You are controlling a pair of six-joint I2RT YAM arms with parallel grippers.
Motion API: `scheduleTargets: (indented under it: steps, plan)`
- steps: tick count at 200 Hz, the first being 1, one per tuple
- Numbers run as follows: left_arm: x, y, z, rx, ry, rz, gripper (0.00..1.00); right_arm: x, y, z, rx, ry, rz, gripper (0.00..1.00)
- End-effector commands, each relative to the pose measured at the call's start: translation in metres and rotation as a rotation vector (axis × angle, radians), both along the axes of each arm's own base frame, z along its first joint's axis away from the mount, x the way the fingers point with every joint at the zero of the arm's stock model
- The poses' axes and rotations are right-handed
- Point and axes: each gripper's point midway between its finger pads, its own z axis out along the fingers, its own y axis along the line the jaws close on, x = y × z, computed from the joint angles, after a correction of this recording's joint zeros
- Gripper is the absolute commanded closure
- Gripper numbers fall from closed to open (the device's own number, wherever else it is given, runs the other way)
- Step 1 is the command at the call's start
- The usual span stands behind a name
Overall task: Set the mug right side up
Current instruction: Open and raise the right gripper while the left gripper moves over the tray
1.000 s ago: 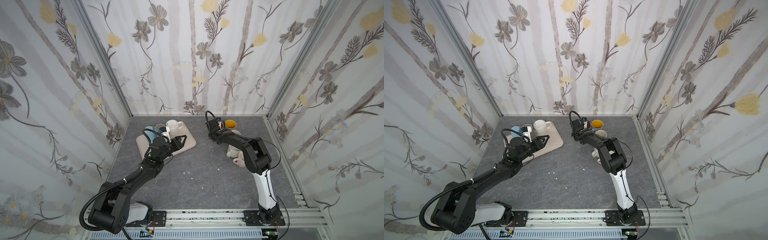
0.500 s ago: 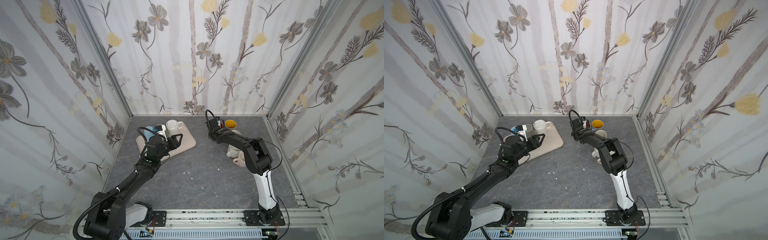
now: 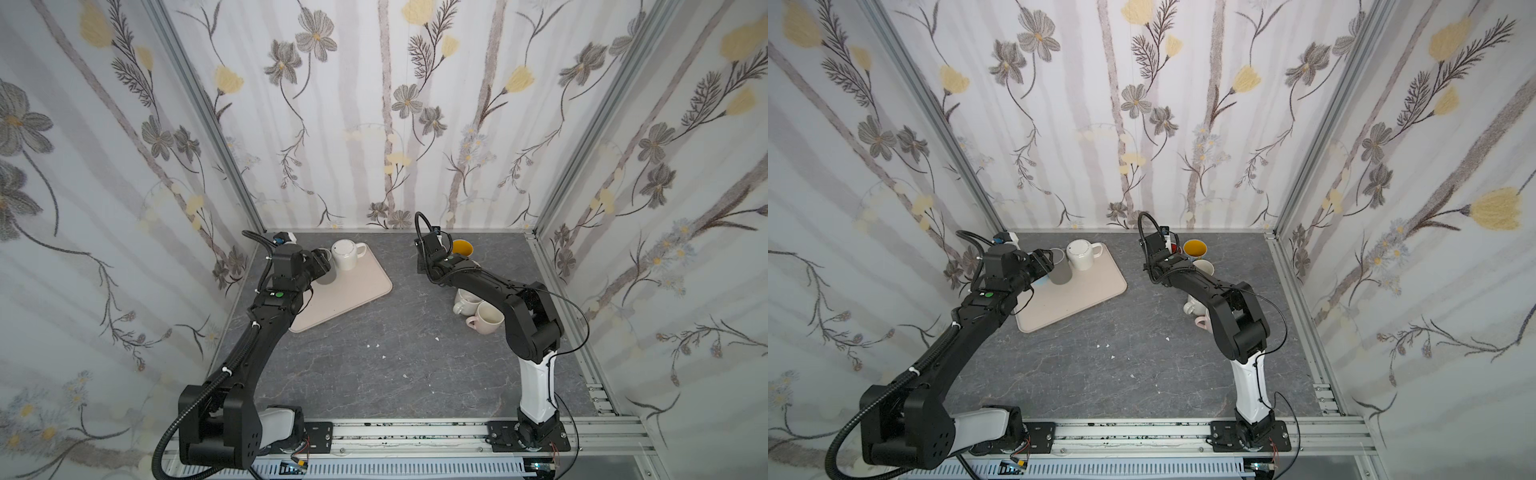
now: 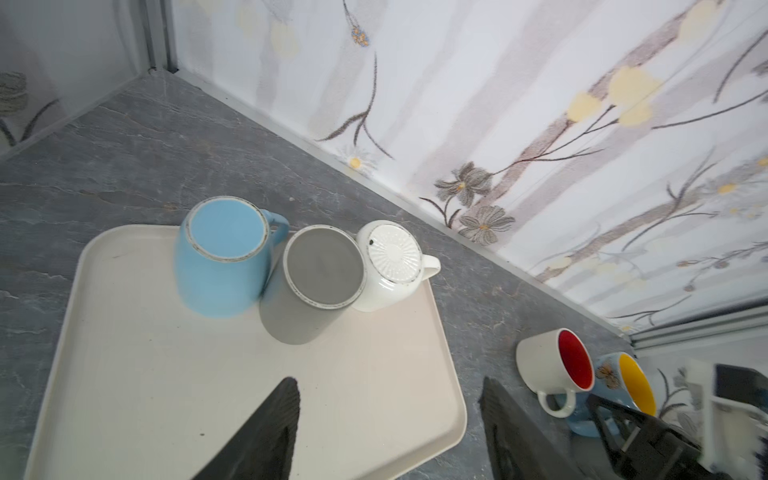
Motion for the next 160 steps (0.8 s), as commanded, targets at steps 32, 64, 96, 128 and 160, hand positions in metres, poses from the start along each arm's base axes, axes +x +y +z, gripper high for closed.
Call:
scheduleTargets:
  steps: [32, 64, 96, 128, 160]
  plan:
    - [0.063, -0.033, -0.022, 0.153, 0.120, -0.112, 0.36, -0.013, 0.041, 0.023, 0.162, -0.019, 0.163, 0.53]
    - [0.110, -0.049, -0.035, 0.207, 0.139, -0.131, 0.34, -0.030, 0.065, 0.028, 0.213, -0.012, 0.244, 0.52]
    - [0.158, -0.050, -0.053, 0.270, 0.201, -0.141, 0.33, -0.040, 0.078, 0.025, 0.261, 0.010, 0.290, 0.52]
    - [0.195, -0.055, -0.081, 0.249, 0.254, -0.185, 0.33, -0.044, 0.088, 0.018, 0.296, 0.036, 0.319, 0.52]
    - [0.213, -0.058, -0.111, 0.233, 0.322, -0.209, 0.34, -0.042, 0.095, 0.012, 0.314, 0.044, 0.334, 0.53]
